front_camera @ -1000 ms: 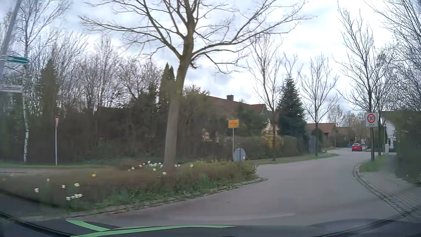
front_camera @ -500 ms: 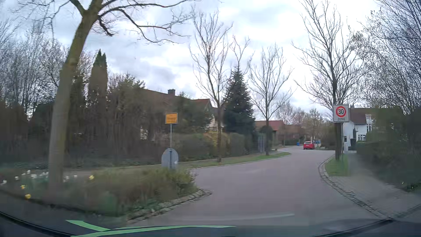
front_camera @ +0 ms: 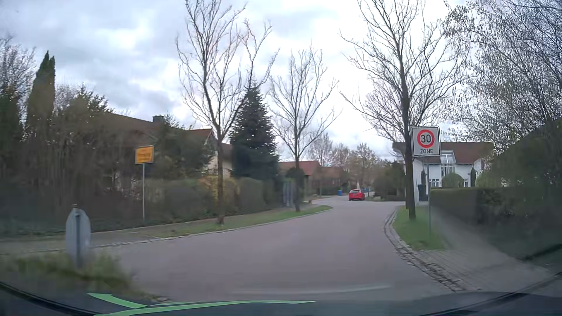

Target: Follow the waypoints while adhering to traffic rules and regulations

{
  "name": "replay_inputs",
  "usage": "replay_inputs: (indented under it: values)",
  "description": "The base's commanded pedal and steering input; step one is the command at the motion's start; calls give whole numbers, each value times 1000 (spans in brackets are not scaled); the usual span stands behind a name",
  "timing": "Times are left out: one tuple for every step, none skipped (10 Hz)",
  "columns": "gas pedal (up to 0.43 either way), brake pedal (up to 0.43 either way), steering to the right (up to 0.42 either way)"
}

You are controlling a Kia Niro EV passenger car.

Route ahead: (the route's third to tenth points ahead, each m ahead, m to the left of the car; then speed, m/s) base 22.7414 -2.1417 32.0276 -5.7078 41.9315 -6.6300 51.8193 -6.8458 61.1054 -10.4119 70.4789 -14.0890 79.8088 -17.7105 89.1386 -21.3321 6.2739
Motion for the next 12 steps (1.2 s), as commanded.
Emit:
replay_inputs:
  values:
    - [150,0,167]
    - [150,0,151]
    - [157,0,131]
    - [157,0,112]
    - [169,0,103]
    - [169,0,94]
    - [169,0,86]
    - [169,0,77]
    - [169,0,70]
    - [169,0,66]
    - [169,0,66]
    - [157,0,66]
